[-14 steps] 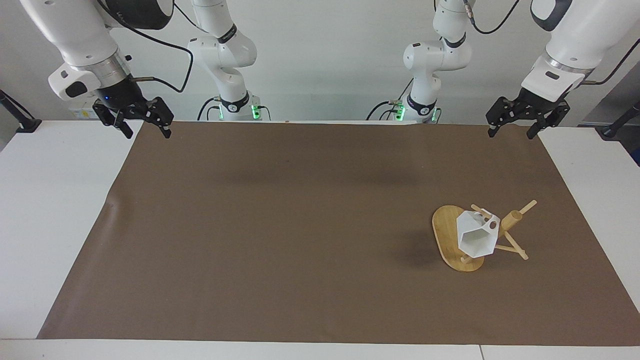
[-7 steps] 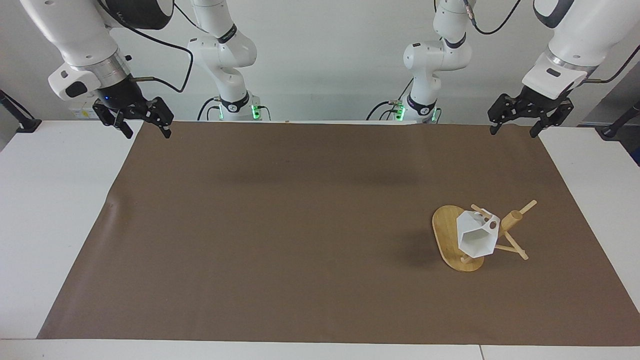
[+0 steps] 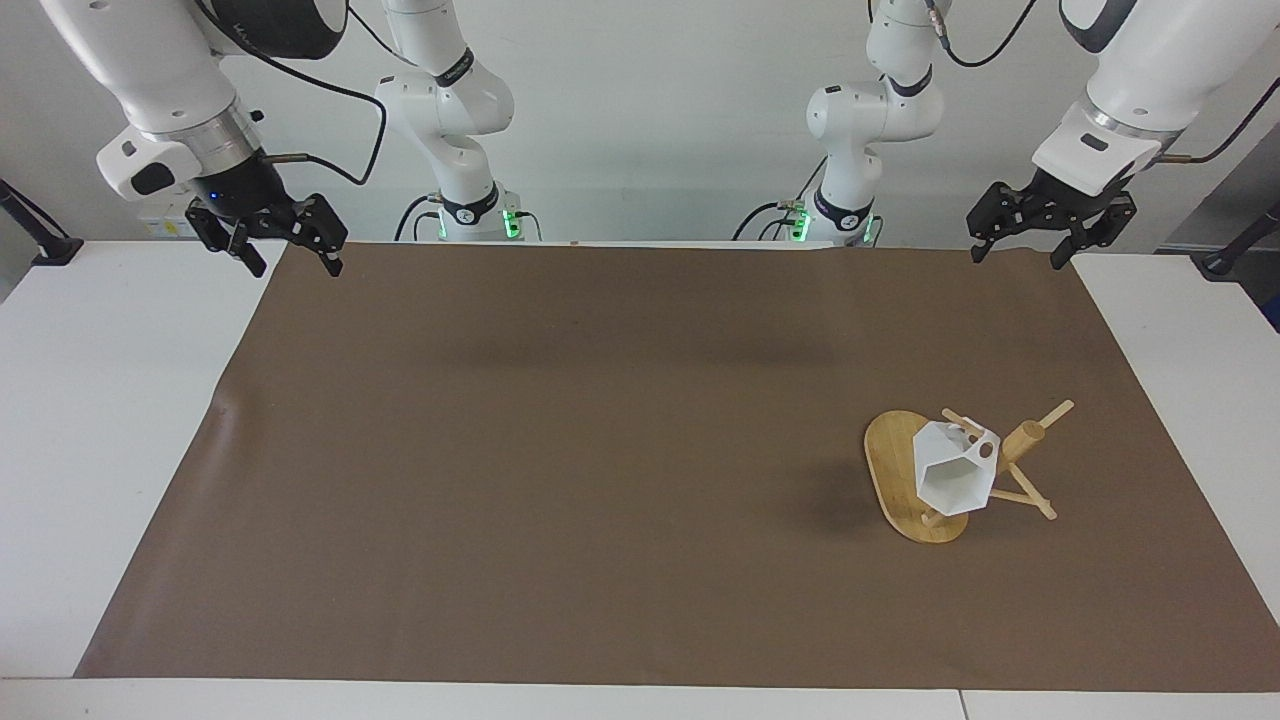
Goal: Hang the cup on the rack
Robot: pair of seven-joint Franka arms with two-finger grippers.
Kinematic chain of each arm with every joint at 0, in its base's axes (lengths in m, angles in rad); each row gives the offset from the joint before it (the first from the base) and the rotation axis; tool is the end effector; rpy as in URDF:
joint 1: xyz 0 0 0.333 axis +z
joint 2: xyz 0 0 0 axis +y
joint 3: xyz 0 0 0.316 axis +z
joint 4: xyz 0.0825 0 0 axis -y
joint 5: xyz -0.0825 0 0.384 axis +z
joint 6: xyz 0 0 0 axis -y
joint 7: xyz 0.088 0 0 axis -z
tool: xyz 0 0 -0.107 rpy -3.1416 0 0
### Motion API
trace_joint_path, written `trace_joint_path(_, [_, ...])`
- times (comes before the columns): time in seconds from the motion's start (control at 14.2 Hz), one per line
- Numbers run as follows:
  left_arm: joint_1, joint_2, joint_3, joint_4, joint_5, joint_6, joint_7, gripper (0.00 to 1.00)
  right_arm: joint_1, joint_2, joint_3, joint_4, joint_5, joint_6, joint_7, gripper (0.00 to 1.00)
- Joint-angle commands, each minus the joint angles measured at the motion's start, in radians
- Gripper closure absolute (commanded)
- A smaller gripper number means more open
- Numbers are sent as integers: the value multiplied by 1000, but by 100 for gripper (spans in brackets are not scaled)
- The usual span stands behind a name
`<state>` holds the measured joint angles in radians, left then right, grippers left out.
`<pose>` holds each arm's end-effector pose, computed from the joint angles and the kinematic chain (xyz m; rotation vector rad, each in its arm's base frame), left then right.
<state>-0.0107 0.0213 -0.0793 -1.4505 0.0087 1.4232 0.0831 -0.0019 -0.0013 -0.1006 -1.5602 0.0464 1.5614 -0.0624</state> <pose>0.5438 -0.0475 0.6561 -3.1220 0.2692 0.0760 0.5510 -0.0517 0.6295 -3.0948 0.0613 -0.0098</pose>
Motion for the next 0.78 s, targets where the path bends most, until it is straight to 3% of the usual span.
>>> trace_joint_path(0.0, [-9,-41,7,-39,20,-9,6,0,0,-19,2,-23,-14,8,-16,0])
trace_joint_path(0.7, [-2,-47,7,-62,19,33,6,0,0,-19,2,-23,-14,8,-16,0])
